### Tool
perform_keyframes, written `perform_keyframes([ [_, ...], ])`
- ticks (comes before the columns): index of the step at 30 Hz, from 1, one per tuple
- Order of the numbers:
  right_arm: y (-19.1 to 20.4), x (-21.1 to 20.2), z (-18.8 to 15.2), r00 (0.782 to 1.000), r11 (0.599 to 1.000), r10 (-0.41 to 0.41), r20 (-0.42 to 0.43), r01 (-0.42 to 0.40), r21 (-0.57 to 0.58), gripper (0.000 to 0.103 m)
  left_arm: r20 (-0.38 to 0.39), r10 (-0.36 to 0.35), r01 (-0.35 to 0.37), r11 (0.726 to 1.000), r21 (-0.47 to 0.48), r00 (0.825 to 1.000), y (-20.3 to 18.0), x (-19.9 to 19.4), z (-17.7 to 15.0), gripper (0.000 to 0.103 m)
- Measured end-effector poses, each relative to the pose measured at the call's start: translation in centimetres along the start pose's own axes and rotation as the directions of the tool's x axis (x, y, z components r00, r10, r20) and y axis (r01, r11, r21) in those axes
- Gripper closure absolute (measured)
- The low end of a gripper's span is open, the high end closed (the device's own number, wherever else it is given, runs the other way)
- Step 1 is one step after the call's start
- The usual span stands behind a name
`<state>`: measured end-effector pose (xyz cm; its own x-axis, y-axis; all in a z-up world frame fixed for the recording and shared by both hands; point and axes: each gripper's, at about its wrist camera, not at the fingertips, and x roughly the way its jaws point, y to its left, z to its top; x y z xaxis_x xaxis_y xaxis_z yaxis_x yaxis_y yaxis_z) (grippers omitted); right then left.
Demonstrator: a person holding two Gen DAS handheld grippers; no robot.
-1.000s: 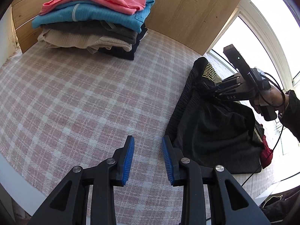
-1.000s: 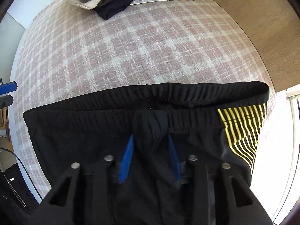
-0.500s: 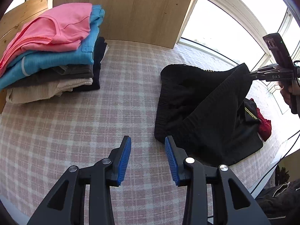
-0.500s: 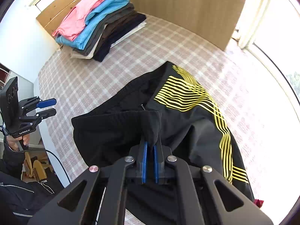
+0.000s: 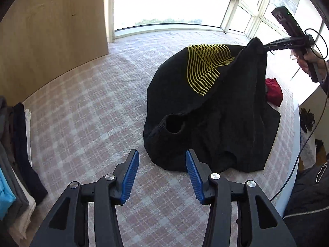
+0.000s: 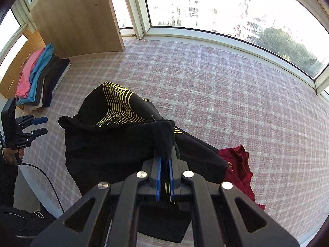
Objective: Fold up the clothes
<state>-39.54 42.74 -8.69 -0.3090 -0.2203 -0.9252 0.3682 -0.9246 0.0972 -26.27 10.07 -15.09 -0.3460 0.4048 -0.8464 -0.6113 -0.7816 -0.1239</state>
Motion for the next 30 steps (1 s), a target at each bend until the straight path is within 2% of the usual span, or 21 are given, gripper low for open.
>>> perform_keyframes([
  [2,-0.9,0.5,-0.1,1.000,1.000,0.004,-0.008,-0.004,0.022,0.097,-0.022,-0.009,0.012,0.990,0.142,1.000,-1.1,0.9,0.9,0.058],
  [6,-2.0,1.5,-0.2,0.999,0.999,0.007,-0.033,-0.006,0.045,0.097,-0.065,-0.004,0.023,0.954,0.298,0.998,-1.7,3.6,3.0,0.058],
  [8,-2.2,2.0,-0.2,0.999,0.999,0.006,-0.045,-0.004,0.046,0.097,-0.082,-0.032,0.058,0.942,0.331,0.996,-1.9,4.9,3.9,0.058],
  [9,-2.3,2.2,-0.2,0.999,0.999,0.007,-0.050,-0.004,0.048,0.097,-0.096,-0.047,0.077,0.937,0.340,0.994,-2.0,5.6,4.2,0.068],
  [10,-2.4,2.5,-0.3,0.999,0.999,0.007,-0.051,-0.004,0.052,0.097,-0.114,-0.056,0.091,0.938,0.334,0.992,-1.9,6.3,4.3,0.097],
  [11,-2.5,2.6,-0.3,0.999,0.998,0.006,-0.051,-0.004,0.056,0.097,-0.127,-0.065,0.103,0.941,0.321,0.990,-1.7,6.9,4.5,0.095],
  [13,-2.7,2.8,-0.4,0.999,0.998,0.003,-0.041,0.000,0.068,0.097,-0.122,-0.083,0.112,0.961,0.252,0.989,-0.9,7.0,4.7,0.096],
  [16,-2.8,2.0,-0.8,1.000,0.997,0.007,-0.008,-0.006,0.083,0.097,0.002,-0.074,0.073,0.983,0.170,0.997,0.0,3.4,5.6,0.096],
  [19,-2.1,-0.9,-0.9,0.998,0.997,0.012,0.065,-0.017,0.071,0.097,0.149,-0.032,0.014,0.993,0.120,0.988,0.2,-3.0,7.3,0.096],
  [21,-1.2,-4.3,-0.5,0.990,0.998,0.009,0.138,-0.017,0.057,0.097,0.234,-0.009,-0.015,0.995,0.101,0.972,0.0,-8.0,8.9,0.096],
  [24,0.6,-10.6,0.5,0.966,1.000,-0.009,0.258,0.006,0.012,0.097,0.356,0.045,-0.085,0.992,0.097,0.933,-1.2,-16.1,11.6,0.096],
  [26,1.9,-15.6,1.3,0.937,0.999,-0.021,0.348,0.029,-0.017,0.097,0.445,0.102,-0.171,0.978,0.119,0.890,-3.0,-22.0,12.9,0.096],
  [30,4.2,-25.1,1.4,0.857,0.996,-0.026,0.514,0.063,-0.055,0.097,0.581,0.201,-0.342,0.929,0.144,0.788,-7.2,-32.0,14.6,0.096],
])
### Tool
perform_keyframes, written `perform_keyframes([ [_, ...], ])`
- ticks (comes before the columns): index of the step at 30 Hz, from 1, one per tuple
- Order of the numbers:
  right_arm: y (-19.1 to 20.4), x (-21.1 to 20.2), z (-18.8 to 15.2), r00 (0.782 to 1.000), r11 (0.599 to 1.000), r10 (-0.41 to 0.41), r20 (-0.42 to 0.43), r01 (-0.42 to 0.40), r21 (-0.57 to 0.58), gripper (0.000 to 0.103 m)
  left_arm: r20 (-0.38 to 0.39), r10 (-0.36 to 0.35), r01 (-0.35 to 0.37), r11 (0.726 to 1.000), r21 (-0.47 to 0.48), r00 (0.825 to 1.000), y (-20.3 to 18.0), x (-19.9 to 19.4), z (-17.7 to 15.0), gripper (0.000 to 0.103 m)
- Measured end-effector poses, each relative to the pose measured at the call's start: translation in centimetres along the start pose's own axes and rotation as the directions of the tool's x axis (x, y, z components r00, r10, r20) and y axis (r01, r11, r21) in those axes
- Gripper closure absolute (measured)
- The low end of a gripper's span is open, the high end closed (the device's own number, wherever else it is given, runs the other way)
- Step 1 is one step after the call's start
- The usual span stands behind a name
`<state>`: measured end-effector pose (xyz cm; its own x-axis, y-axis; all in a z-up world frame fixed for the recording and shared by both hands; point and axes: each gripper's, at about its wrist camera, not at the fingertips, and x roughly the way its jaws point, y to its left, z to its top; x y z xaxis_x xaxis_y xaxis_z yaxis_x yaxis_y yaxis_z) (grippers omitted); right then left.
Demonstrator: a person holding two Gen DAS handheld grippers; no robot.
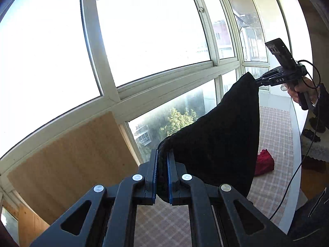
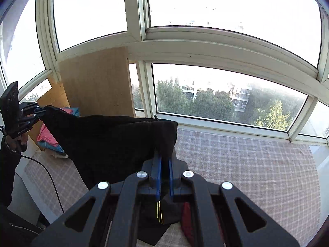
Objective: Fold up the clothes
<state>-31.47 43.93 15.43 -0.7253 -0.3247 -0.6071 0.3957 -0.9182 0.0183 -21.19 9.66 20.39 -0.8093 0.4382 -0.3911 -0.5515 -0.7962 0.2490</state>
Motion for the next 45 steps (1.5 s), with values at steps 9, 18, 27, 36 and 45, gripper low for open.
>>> perform_keyframes([
  [9,3.7,-12.8,4.3,0.975,0.998,0.019,0.221,-0.005,-0.062,0.097,0.075,0.159,-0.166,0.982,0.094,0.984,-1.3,-9.9,6.6,0.096],
  [18,5.5,-15.6,2.1,0.967,0.996,0.068,0.245,-0.052,-0.072,0.097,0.042,0.145,-0.148,0.986,0.083,0.989,-3.0,-12.7,5.2,0.096],
  [27,5.5,-12.3,0.8,0.979,0.997,0.079,0.189,-0.074,-0.036,0.097,-0.069,0.046,-0.045,0.999,0.016,0.997,-2.2,-6.6,3.3,0.096],
  [36,2.2,-14.4,-0.7,0.980,0.997,-0.033,0.196,0.018,0.074,0.097,-0.045,-0.131,0.133,0.991,0.034,0.990,-4.2,-0.2,5.8,0.096],
  [45,7.9,-16.3,-1.8,0.991,1.000,0.007,0.133,-0.009,0.016,0.097,-0.185,-0.216,0.199,0.974,-0.108,0.959,0.3,7.3,-2.9,0.092],
])
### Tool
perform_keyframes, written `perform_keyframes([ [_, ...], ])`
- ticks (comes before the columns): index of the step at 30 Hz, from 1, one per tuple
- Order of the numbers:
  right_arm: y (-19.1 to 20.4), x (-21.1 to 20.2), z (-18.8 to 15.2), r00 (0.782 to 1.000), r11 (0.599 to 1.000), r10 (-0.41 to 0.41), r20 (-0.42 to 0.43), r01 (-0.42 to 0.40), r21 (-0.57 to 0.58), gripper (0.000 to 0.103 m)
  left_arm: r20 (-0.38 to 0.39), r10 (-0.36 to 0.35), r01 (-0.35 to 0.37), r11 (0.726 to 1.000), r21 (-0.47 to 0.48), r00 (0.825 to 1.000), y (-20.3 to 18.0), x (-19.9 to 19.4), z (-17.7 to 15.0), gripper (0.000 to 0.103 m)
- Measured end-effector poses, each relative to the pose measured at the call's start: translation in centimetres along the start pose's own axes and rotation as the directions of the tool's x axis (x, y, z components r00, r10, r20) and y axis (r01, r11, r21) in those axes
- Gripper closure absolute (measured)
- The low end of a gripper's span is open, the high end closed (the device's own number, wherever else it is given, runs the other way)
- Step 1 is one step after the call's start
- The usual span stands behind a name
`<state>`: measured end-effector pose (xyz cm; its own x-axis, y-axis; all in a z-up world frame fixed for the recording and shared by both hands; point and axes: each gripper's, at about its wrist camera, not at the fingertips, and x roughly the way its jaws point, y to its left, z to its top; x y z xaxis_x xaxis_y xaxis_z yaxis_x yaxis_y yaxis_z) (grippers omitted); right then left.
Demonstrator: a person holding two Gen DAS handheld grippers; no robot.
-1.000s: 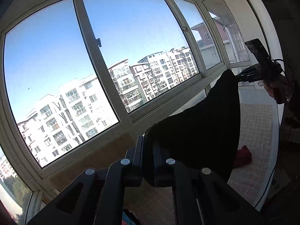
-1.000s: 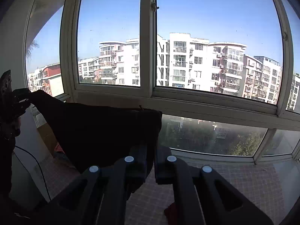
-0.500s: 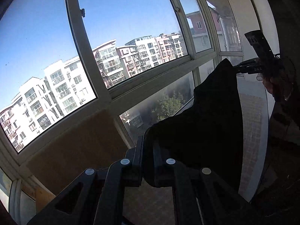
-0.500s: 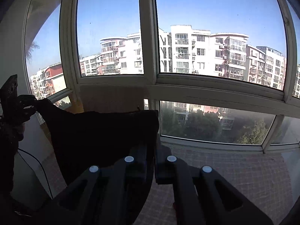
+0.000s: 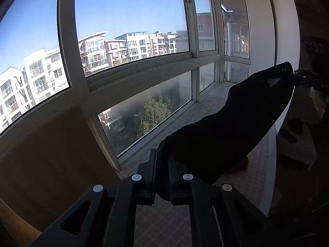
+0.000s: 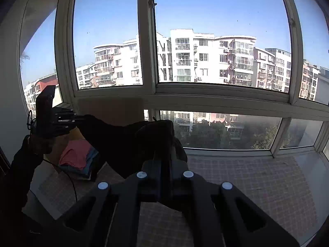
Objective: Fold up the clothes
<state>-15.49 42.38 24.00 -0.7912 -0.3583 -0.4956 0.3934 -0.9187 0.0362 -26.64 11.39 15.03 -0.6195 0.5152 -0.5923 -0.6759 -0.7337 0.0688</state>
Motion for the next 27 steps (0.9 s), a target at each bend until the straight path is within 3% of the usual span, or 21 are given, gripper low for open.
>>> perform_keyframes([
  [2,3.6,3.4,-1.4,0.991,0.996,0.083,-0.100,-0.086,-0.025,0.097,-0.124,0.066,-0.074,0.996,-0.059,0.990,2.8,3.6,-5.9,0.089],
  [3,5.5,5.7,-2.5,0.977,0.989,0.139,-0.161,-0.144,-0.023,0.096,-0.187,0.089,-0.108,0.989,-0.096,0.978,4.2,5.1,-9.2,0.090],
  [4,7.7,8.6,-4.1,0.949,0.977,0.205,-0.240,-0.214,-0.012,0.094,-0.239,0.087,-0.128,0.978,-0.163,0.967,5.5,5.8,-12.9,0.093],
  [5,9.9,11.8,-6.0,0.906,0.959,0.272,-0.323,-0.285,0.008,0.092,-0.290,0.082,-0.151,0.962,-0.227,0.954,6.8,6.5,-16.6,0.094],
  [7,13.2,16.8,-9.7,0.823,0.934,0.308,-0.477,-0.358,-0.014,0.089,-0.363,0.066,-0.196,0.923,-0.333,0.929,8.5,6.6,-23.6,0.094],
  [10,17.9,24.1,-15.2,0.663,0.889,0.306,-0.683,-0.456,-0.044,0.089,-0.418,0.080,-0.268,0.870,-0.413,0.905,8.0,4.0,-31.4,0.094],
  [12,18.4,26.8,-16.2,0.612,0.867,0.281,-0.739,-0.492,-0.078,0.084,-0.415,0.055,-0.270,0.834,-0.481,0.908,6.4,1.7,-34.9,0.094],
  [13,18.5,27.9,-16.3,0.616,0.854,0.249,-0.747,-0.503,-0.131,0.078,-0.410,0.043,-0.266,0.821,-0.505,0.911,5.3,0.9,-36.0,0.094],
  [14,18.5,28.9,-16.2,0.639,0.844,0.209,-0.740,-0.500,-0.194,0.063,-0.404,0.037,-0.264,0.809,-0.525,0.914,4.1,0.2,-36.8,0.094],
  [16,18.8,32.2,-15.4,0.680,0.812,0.144,-0.719,-0.497,-0.307,0.047,-0.375,0.025,-0.252,0.782,-0.570,0.926,1.9,-1.1,-37.8,0.094],
  [17,19.3,34.3,-15.2,0.680,0.789,0.140,-0.720,-0.516,-0.334,0.047,-0.360,0.019,-0.245,0.768,-0.592,0.933,1.0,-1.5,-38.1,0.094],
  [22,23.0,43.1,-16.7,0.621,0.639,0.146,-0.770,-0.654,-0.406,0.046,-0.301,0.008,-0.218,0.706,-0.673,0.954,-0.9,-0.7,-37.8,0.094],
  [27,26.7,46.5,-20.2,0.533,0.454,0.124,-0.837,-0.780,-0.430,0.046,-0.273,0.004,-0.213,0.634,-0.743,0.962,-1.5,1.0,-38.6,0.094],
])
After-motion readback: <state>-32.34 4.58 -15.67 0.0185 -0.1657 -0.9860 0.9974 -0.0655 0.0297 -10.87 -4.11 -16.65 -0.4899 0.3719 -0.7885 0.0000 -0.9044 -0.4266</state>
